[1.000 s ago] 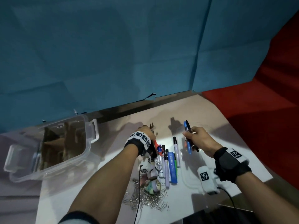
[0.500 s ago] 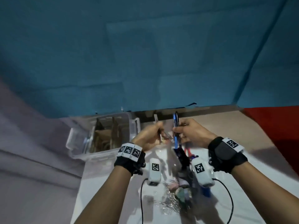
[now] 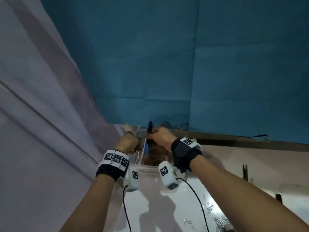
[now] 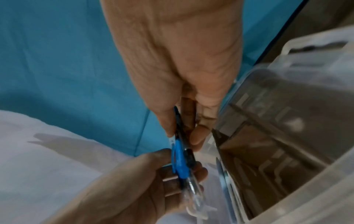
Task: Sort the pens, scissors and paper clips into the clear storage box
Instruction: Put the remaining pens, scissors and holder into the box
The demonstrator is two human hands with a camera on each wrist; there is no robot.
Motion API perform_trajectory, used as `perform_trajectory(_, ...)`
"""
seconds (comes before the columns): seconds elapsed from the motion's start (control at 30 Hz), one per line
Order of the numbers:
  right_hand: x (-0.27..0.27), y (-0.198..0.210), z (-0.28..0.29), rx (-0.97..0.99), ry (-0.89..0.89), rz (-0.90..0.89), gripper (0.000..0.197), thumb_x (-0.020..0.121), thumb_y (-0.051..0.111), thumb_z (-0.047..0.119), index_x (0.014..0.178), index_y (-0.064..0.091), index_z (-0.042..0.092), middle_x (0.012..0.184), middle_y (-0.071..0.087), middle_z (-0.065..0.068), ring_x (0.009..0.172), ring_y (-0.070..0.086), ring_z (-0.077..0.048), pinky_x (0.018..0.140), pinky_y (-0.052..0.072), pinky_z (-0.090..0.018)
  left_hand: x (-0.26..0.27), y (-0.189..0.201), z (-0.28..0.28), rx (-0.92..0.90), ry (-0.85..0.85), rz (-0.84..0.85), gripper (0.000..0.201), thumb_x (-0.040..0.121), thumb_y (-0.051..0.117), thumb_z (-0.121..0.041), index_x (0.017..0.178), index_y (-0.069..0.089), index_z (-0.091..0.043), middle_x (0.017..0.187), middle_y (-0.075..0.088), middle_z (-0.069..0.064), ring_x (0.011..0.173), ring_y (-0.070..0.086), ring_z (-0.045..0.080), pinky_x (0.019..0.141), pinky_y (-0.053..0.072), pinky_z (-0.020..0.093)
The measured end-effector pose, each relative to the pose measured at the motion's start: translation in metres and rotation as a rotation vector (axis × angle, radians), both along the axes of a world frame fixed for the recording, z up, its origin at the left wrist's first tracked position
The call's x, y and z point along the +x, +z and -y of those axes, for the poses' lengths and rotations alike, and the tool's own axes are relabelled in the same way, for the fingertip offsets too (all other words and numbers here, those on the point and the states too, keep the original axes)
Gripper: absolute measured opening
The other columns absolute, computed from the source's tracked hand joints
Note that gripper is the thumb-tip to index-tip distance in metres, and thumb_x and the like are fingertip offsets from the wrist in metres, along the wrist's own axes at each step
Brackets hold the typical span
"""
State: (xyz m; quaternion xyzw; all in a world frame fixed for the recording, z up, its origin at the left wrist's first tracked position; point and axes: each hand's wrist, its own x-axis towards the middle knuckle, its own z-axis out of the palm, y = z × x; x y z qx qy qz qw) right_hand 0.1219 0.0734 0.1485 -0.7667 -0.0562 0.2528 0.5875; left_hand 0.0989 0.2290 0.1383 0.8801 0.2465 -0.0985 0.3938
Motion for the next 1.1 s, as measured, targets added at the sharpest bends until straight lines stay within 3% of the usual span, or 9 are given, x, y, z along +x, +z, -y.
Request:
perform_trajectory(0.07,0.006,-0.013,-0.014,-0.069,0.083,-0.019,0.024,0.094,0.065,0.018,0.099,0.066,-0.005,0.082,0.067,-0.015,0.066,0.066,-0.022,0.077,0.062,-0.041,-0.002,-0.001,-0.007,0.097,-0.024,-0.016,0.023,0.093,0.054,-0.013,0.108,0.059,0.004,0.104,0.069,0.020,0.091,0.070,0.036,0.079,0.060,0.043)
perform_trajectory(0.2,0.013,-0.029,0.008,-0.234,0.166,0.066,0.023,0.093,0.065,0.025,0.089,0.069,0.003,0.083,0.068,-0.015,0.072,0.065,-0.029,0.071,0.056,-0.038,-0.013,0.008,-0.005,0.254,-0.039,0.068,0.029,0.099,0.046,-0.011,0.119,0.060,0.004,0.123,0.063,0.020,0.113,0.060,0.038,0.081,0.042,0.032)
perform_trajectory(0.33,0.017,-0.027,0.071,-0.162,0.090,0.060,0.008,0.091,0.065,0.008,0.085,0.066,0.003,0.080,0.062,-0.020,0.067,0.062,-0.026,0.073,0.059,-0.044,-0.021,0.013,0.038,0.228,-0.193,0.197,0.022,0.092,0.047,-0.019,0.082,0.064,-0.009,0.088,0.068,0.011,0.086,0.063,0.029,0.070,0.048,0.029)
perform_trajectory(0.43,0.009,-0.018,0.138,-0.132,0.021,0.056,0.011,0.096,0.056,0.004,0.095,0.063,-0.004,0.083,0.063,-0.023,0.058,0.060,-0.019,0.060,0.057,-0.030,-0.023,0.003,0.108,0.057,-0.355,0.292,0.021,0.091,0.053,-0.017,0.083,0.072,-0.011,0.083,0.075,0.005,0.082,0.072,0.024,0.077,0.059,0.038)
perform_trajectory(0.57,-0.012,-0.028,0.248,-0.187,-0.096,0.019,0.017,0.098,0.059,0.014,0.091,0.063,0.000,0.081,0.063,-0.022,0.063,0.057,-0.024,0.065,0.052,-0.036,-0.038,-0.034,0.221,-0.123,-0.643,0.249,0.025,0.094,0.054,-0.014,0.076,0.068,-0.024,0.077,0.075,0.003,0.074,0.074,0.020,0.077,0.061,0.046)
perform_trajectory(0.73,-0.062,-0.083,0.367,-0.411,-0.189,-0.133,0.022,0.097,0.059,0.012,0.092,0.068,-0.007,0.081,0.070,-0.020,0.068,0.065,-0.026,0.067,0.055,-0.038,-0.074,-0.081,0.336,-0.099,-0.892,0.079,0.023,0.094,0.056,-0.012,0.077,0.071,-0.013,0.077,0.072,0.004,0.071,0.068,0.018,0.066,0.055,0.036)
perform_trajectory(0.87,-0.100,-0.131,0.404,-0.503,-0.300,-0.253,0.019,0.091,0.066,0.006,0.079,0.069,-0.008,0.066,0.069,-0.019,0.047,0.063,-0.021,0.049,0.054,-0.027,-0.084,-0.117,0.380,-0.052,-0.943,0.001,0.030,0.087,0.053,0.000,0.059,0.062,-0.006,0.062,0.064,0.010,0.059,0.063,0.022,0.058,0.053,0.035)
perform_trajectory(1.0,-0.121,-0.164,0.402,-0.640,-0.324,-0.209,0.018,0.079,0.074,0.010,0.069,0.070,-0.004,0.060,0.067,-0.014,0.044,0.061,-0.020,0.048,0.056,-0.033,-0.100,-0.139,0.403,0.066,-0.945,-0.078,0.015,0.082,0.052,-0.001,0.076,0.065,-0.001,0.078,0.065,0.015,0.081,0.068,0.031,0.064,0.054,0.039)
perform_trajectory(1.1,-0.128,-0.179,0.391,-0.792,-0.363,-0.140,0.025,0.078,0.070,0.017,0.066,0.050,0.009,0.078,0.057,-0.012,0.065,0.054,-0.026,0.052,0.044,-0.031,-0.116,-0.152,0.411,0.167,-0.938,-0.112,0.016,0.092,0.049,-0.004,0.104,0.059,-0.001,0.110,0.060,0.019,0.105,0.061,0.039,0.079,0.048,0.039)
